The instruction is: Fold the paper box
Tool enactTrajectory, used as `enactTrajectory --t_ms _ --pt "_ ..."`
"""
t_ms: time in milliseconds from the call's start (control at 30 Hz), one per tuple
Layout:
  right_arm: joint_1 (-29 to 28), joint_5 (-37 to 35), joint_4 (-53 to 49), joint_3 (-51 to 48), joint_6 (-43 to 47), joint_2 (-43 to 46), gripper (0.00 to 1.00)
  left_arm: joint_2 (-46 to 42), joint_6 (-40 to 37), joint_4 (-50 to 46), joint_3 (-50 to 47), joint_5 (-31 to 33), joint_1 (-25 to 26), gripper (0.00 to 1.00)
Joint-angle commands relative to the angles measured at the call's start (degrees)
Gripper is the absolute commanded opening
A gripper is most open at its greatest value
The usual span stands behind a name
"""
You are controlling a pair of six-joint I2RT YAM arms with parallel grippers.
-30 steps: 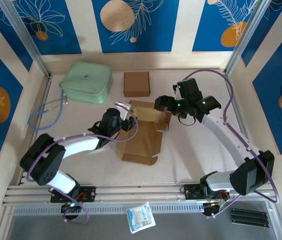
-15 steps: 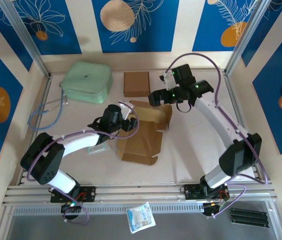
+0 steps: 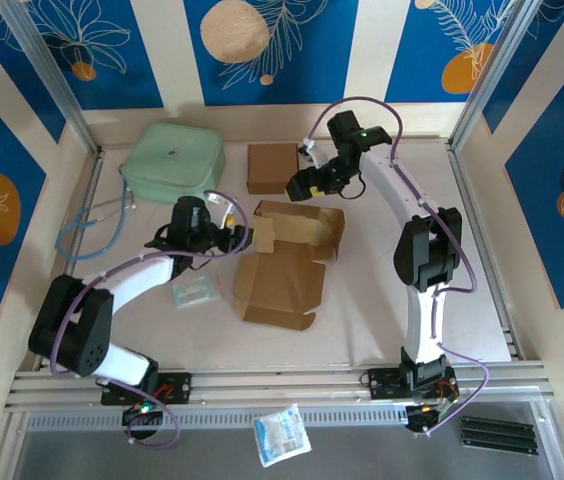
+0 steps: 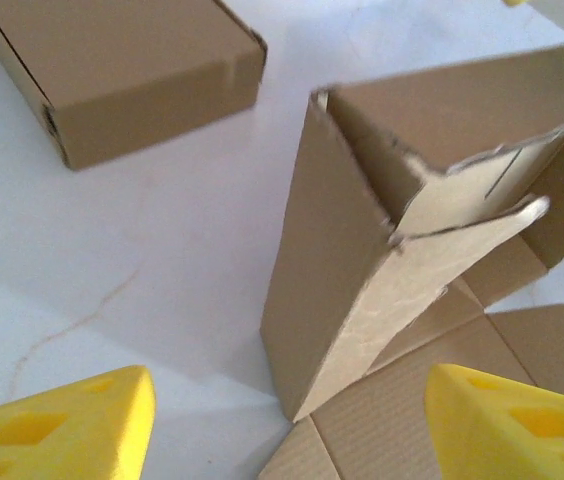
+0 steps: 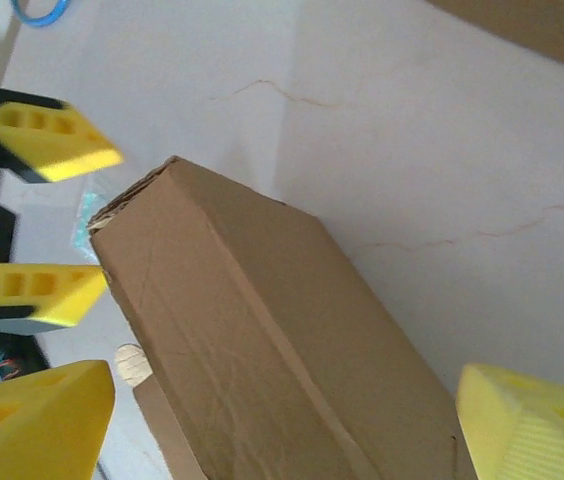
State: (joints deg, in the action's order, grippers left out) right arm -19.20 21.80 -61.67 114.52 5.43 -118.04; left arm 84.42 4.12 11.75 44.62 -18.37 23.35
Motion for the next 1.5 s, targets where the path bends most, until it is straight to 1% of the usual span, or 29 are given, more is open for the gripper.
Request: enactTrajectory --t_ms 0,167,267,400,533,833,967,1067,1267,1367,1433,1467 --pt "0.1 5.9 -4.1 2.5 1.2 -1.3 0.86 4.6 -1.2 -1.9 3.7 -6.1 -0.2 0.68" --pt "-0.6 5.1 -4.0 2.2 1.0 -2.9 0.83 10.8 1.2 4.3 5.3 -10.4 -0.1 0.59" --pt "-1.4 2.6 -3.2 0.9 1.0 -3.0 0.81 12.8 2.0 6.1 5.7 -10.8 -0.1 0.51" --pt "-1.8 2.2 -2.5 0.2 0.8 -3.4 0.77 14.3 2.3 7.6 5.8 -10.9 0.3 0.45" --pt "-2.3 1.2 -2.4 0.2 0.8 -4.3 0.74 14.8 1.9 7.8 5.8 -10.1 0.7 0.44" --pt "-3.5 -0.2 -2.8 0.4 1.4 -5.9 0.71 14.8 0.6 8.6 5.4 -8.2 1.5 0.39" --pt "-3.5 -0.1 -3.0 0.4 1.4 -5.8 0.71 14.8 -0.5 9.4 5.1 -6.5 1.9 0.34" --pt "-3.6 0.4 -2.9 0.6 1.2 -5.7 0.71 15.0 -1.2 10.7 5.1 -4.3 2.9 0.34" --pt "-3.4 1.5 -4.1 2.1 0.6 -5.7 0.71 14.9 -3.8 11.5 4.0 5.2 6.1 0.34" --pt "-3.3 2.7 -4.5 2.6 0.4 -5.7 0.71 15.3 -3.5 13.7 3.3 8.6 7.1 0.31" --pt "-3.3 3.4 -4.4 2.6 0.2 -5.7 0.72 15.7 -3.0 14.4 3.3 10.7 7.9 0.35" --pt "-3.3 3.9 -4.4 2.6 0.1 -5.7 0.72 15.9 -3.0 15.1 3.1 11.3 8.2 0.4"
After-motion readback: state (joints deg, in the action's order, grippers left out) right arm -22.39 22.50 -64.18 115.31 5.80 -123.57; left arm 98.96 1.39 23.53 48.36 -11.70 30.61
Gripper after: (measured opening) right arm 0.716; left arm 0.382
